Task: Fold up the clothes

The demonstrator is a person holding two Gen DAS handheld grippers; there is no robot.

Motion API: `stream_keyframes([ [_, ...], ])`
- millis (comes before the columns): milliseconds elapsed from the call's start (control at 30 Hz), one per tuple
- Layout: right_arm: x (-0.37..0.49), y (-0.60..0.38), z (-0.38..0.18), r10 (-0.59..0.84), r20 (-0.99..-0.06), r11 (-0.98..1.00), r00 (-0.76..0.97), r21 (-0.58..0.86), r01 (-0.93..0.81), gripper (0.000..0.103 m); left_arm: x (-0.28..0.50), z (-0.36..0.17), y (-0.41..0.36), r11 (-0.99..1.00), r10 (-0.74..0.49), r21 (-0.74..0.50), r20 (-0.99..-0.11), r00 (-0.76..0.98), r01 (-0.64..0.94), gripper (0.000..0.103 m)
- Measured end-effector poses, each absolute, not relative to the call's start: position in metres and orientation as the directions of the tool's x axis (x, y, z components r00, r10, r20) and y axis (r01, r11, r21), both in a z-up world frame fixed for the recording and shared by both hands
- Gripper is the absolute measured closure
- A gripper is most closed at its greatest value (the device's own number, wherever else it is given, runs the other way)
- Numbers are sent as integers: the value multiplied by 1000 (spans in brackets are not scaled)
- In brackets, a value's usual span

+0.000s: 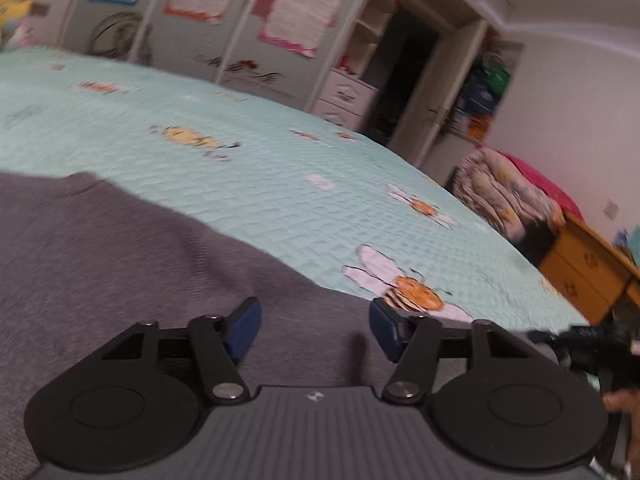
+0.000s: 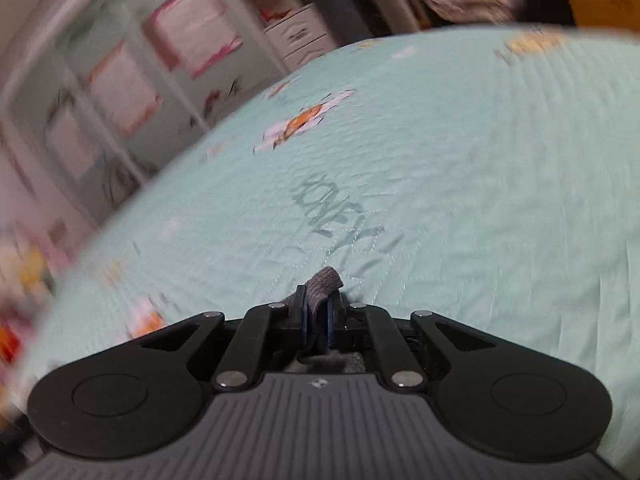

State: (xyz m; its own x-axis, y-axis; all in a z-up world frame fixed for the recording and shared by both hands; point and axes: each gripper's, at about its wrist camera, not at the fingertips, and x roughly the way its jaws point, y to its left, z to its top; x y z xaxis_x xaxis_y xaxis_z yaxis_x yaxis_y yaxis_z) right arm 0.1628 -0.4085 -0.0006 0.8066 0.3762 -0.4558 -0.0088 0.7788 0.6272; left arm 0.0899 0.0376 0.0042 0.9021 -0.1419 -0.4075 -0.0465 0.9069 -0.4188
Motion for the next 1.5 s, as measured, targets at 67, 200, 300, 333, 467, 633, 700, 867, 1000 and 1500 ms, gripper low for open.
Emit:
stream_keyframes([
  [67, 156, -422, -7, 461, -358, 658, 812, 752, -43, 96, 92, 3, 42, 895, -154, -444, -413, 897, -51, 42],
  [200, 142, -444, -10, 496, -242, 525, 834, 848, -67, 71, 92, 4, 42, 884, -180, -466, -407, 895, -34, 38],
  [300, 126, -450, -5, 403, -292, 616, 867, 787, -22, 52, 92, 6, 44, 873, -203, -487, -405, 892, -22, 33],
  [333, 121, -453, -7, 400, -281, 611, 872, 791, -25, 51, 92, 7, 44, 869, -211, -495, -405, 890, -19, 32],
  [467, 114, -438, -4, 391, -358, 721, 848, 692, -41, 49, 88, 25, 40, 885, -237, -465, -399, 886, 27, 34],
  [633, 109, -416, -1, 379, -434, 793, 817, 608, -45, 50, 91, 39, 26, 975, -188, -190, -422, 887, 116, 32],
  [700, 111, -412, -3, 388, -447, 795, 806, 605, -48, 70, 103, 27, 27, 983, -176, -131, -476, 862, 128, 36],
  [867, 96, -417, -11, 442, -366, 644, 819, 765, -6, 100, 124, 11, 50, 962, -234, -250, -539, 809, 112, 35],
  [1000, 47, -440, -3, 411, -202, 460, 889, 888, -10, 100, 121, 10, 55, 952, -252, -283, -517, 818, 114, 35],
  [1500, 65, -411, -11, 251, -382, 750, 889, 658, 71, 98, 130, 14, 15, 994, -98, -14, -582, 808, 110, 27],
])
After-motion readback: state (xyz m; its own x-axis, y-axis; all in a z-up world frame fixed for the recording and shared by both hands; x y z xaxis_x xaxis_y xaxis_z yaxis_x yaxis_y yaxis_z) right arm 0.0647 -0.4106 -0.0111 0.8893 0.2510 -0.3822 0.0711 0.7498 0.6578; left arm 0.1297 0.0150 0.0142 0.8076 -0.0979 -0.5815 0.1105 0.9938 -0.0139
